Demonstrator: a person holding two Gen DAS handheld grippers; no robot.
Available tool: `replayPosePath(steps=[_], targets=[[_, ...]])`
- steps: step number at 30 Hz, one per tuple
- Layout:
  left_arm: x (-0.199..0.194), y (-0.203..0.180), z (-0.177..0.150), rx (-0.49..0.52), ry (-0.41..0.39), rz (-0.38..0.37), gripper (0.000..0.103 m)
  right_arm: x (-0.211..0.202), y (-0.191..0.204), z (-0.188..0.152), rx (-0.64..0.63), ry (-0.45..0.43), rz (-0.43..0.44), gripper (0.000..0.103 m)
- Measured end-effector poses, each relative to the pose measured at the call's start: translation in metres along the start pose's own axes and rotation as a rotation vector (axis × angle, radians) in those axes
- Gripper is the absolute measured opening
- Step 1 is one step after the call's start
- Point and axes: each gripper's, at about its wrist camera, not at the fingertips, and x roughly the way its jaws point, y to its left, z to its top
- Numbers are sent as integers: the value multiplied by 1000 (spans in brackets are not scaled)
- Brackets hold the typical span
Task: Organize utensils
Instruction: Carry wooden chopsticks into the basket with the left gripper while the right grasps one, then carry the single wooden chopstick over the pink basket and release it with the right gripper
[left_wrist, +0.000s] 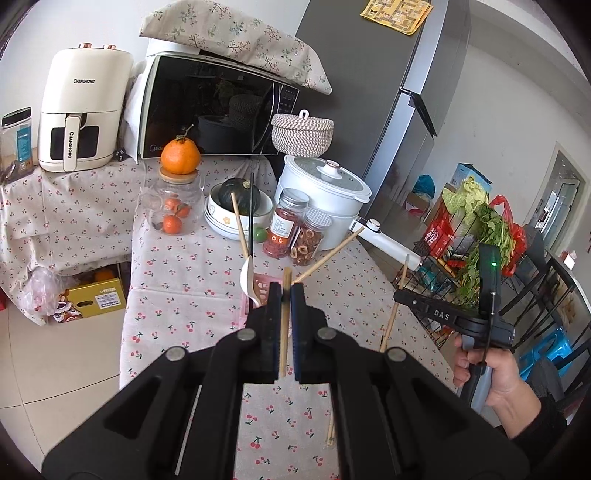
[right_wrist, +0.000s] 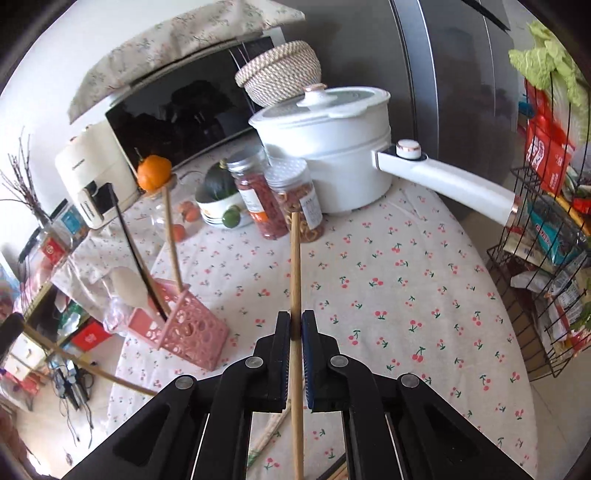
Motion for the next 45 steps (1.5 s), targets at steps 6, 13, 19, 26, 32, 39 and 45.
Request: replayPosePath(steps=[6,13,19,26,32,39,45], targets=[[-19,-10,14,-5,-96,-22,6,-56,6,-1,-25,-140,43,6],[-33,-14,40,-31,-247,5,6,-96,6,14,11,-242,99,6],[-20,-15,62,-46,-280,58,6,-101,13,23,17,-265,133,6],[11,-19,78,-34,-271,105,6,-97,15,30,18,-274,156,6],[51,-25,75,32,-211,157,6,-90,17,34,16,-269,162,6],[82,-24,64,36,-116,185,33,-83,20,35,16,-262,167,6],[72,-25,56,30,-48,213,89,-82,18,36,34,-265,173,6]])
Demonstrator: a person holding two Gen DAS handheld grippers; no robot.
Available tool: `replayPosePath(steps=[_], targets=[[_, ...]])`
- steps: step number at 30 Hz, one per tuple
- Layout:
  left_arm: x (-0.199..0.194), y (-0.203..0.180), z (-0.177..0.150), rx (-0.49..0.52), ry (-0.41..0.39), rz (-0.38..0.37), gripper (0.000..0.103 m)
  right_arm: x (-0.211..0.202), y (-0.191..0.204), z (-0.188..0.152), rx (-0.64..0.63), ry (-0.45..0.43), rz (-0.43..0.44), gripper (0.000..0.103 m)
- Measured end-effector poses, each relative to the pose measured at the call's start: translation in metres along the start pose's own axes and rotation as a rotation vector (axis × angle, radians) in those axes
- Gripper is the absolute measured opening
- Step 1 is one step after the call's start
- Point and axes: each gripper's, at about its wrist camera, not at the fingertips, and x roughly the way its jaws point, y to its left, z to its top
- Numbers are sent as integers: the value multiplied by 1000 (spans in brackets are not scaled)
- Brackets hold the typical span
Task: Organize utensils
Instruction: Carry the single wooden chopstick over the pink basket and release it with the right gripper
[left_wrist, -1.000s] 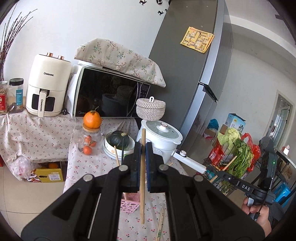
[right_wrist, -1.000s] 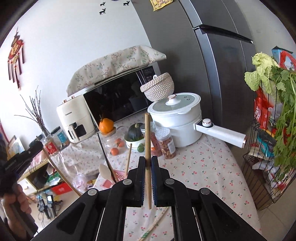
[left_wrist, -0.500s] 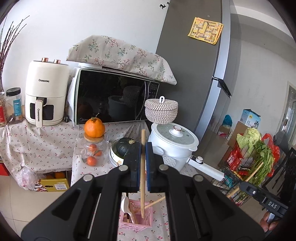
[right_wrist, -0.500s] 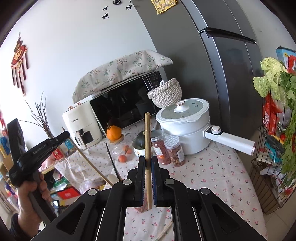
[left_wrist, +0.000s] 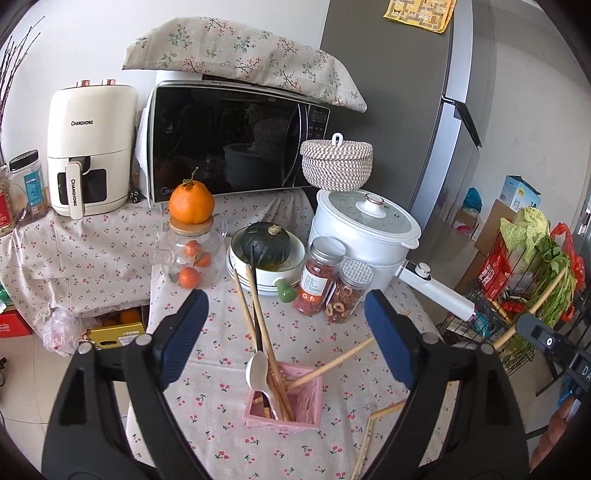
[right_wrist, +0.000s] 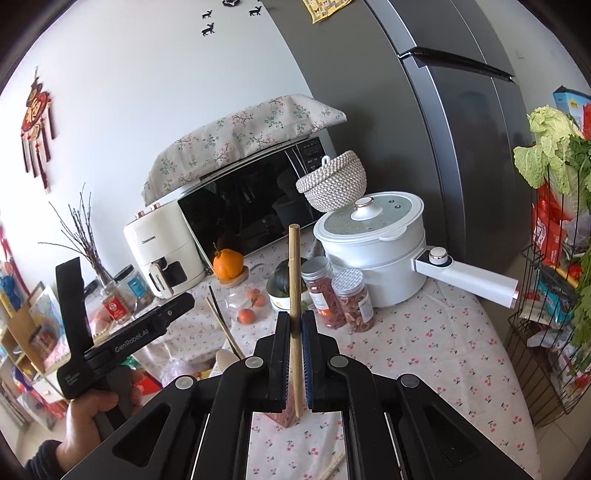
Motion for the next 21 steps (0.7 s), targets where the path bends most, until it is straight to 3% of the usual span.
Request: replayPosePath(steps=[6,9,12,15,18,21], targets=[[-10,11,-21,-12,135,0,102,-2,5,-1,14,-2,13,6],[-14,14,-39,28,201,-19,102,-2,9,-1,17,-6,21,6],[-16,18,-58,69,246,30,102,-1,15,-2,19,-13,31,6],[-19,33,-79,53,241,37,102,1,22,-3,21,-24,49,6],[-7,44,-96,41,336,62,102,5,30,-6,18,-31,67,6],[-4,46,-103,96,343,101,102,12,39,-8,1,-34,76,6]])
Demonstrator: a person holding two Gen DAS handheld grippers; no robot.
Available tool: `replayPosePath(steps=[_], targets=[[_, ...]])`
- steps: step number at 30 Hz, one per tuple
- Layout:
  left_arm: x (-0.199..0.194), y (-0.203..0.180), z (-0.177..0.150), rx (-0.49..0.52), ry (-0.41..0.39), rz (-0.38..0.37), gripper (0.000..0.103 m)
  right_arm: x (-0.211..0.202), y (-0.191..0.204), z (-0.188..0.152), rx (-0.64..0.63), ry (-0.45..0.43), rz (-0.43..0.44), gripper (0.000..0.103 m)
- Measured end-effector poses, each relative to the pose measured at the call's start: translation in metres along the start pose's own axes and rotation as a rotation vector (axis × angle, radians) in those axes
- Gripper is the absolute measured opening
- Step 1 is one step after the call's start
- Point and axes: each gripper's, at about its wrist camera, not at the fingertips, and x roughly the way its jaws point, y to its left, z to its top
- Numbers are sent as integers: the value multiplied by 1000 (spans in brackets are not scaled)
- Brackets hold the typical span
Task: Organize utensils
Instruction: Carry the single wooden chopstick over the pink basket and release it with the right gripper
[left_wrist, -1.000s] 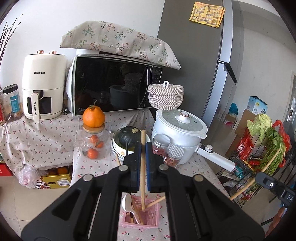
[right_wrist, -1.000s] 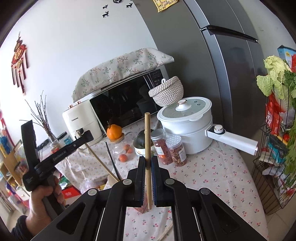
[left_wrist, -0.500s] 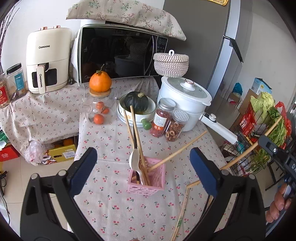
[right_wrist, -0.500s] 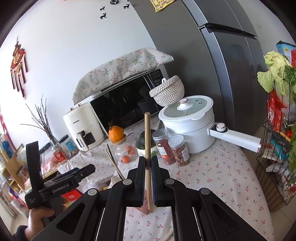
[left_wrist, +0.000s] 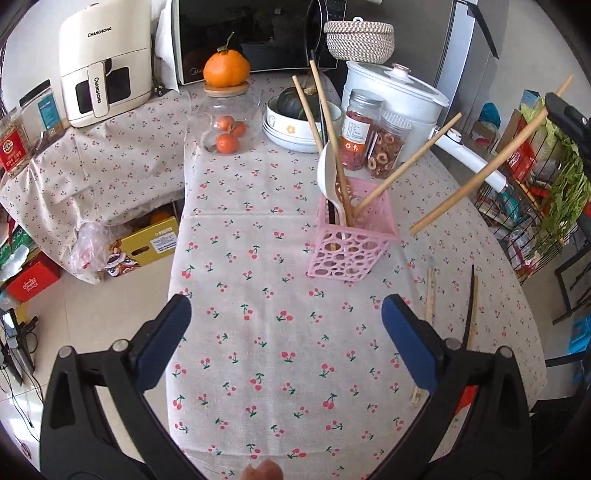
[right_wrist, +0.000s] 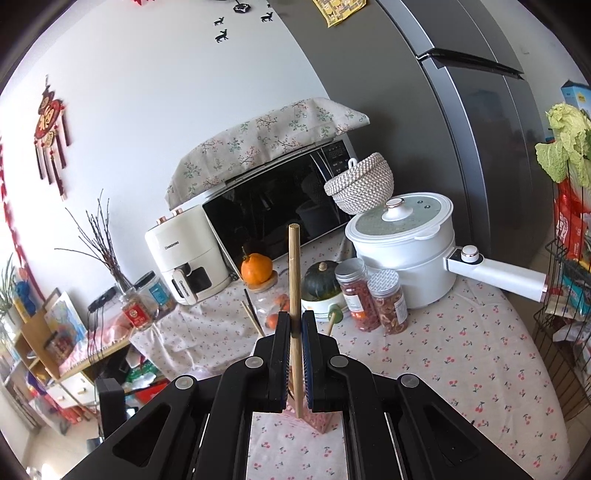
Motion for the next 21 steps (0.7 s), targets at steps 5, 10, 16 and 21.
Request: replayPosePath(steps=[5,10,16,21], targets=[[5,8,-13,48,45,18,102,15,10,-5,-14,-8,0,6],[7,16,-18,44,68,18,102,38,20,-9,-59,0,-17,6],[1,18,-17,17,50,-2,102,67,30,-21,-128,65,-96,6],[0,17,-14,9,34,-17,102,86,31,-29,-145,118,-109,7]])
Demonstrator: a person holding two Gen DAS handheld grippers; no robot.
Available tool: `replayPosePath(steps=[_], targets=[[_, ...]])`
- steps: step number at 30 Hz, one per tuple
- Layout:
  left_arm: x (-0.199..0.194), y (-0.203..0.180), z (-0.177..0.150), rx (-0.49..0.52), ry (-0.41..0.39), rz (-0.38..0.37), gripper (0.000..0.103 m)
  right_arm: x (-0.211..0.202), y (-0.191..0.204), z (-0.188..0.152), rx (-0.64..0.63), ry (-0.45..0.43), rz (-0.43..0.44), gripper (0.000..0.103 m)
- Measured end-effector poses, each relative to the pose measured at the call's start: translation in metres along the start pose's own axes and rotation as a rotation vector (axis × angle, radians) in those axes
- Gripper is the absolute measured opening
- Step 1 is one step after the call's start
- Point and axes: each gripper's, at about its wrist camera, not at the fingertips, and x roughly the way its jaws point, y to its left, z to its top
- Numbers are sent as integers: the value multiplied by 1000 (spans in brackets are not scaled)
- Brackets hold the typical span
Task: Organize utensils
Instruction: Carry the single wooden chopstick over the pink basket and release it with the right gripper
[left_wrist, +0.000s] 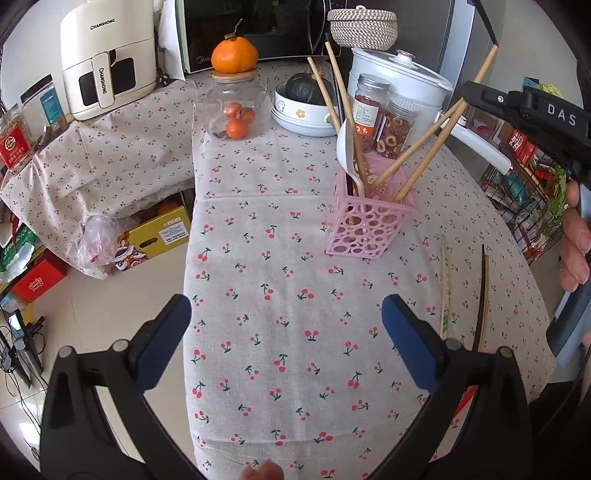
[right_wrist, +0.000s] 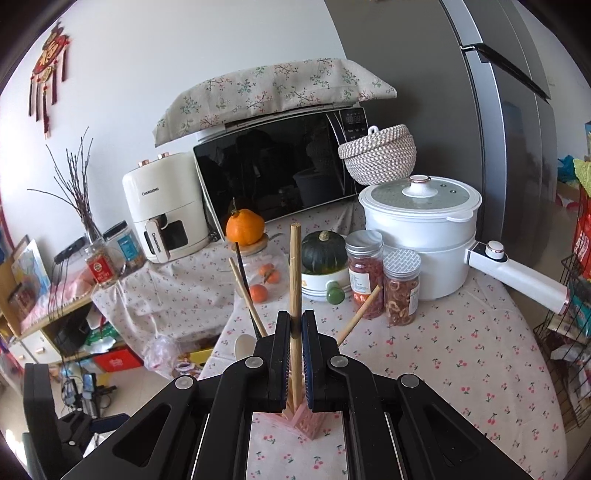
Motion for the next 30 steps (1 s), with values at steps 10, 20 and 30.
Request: replayPosePath(steps=[10,20,30], targets=[[-10,6,3,-45,-50,-29,102,-34,-15,6,61,-49,20,87],[-28,-22,2,-26,-94,-88,102,-59,-48,-11,86,25,-142,103],[-13,-55,-11,-30,-94,-125,102,-82,-96,-63,74,256,-280,103]])
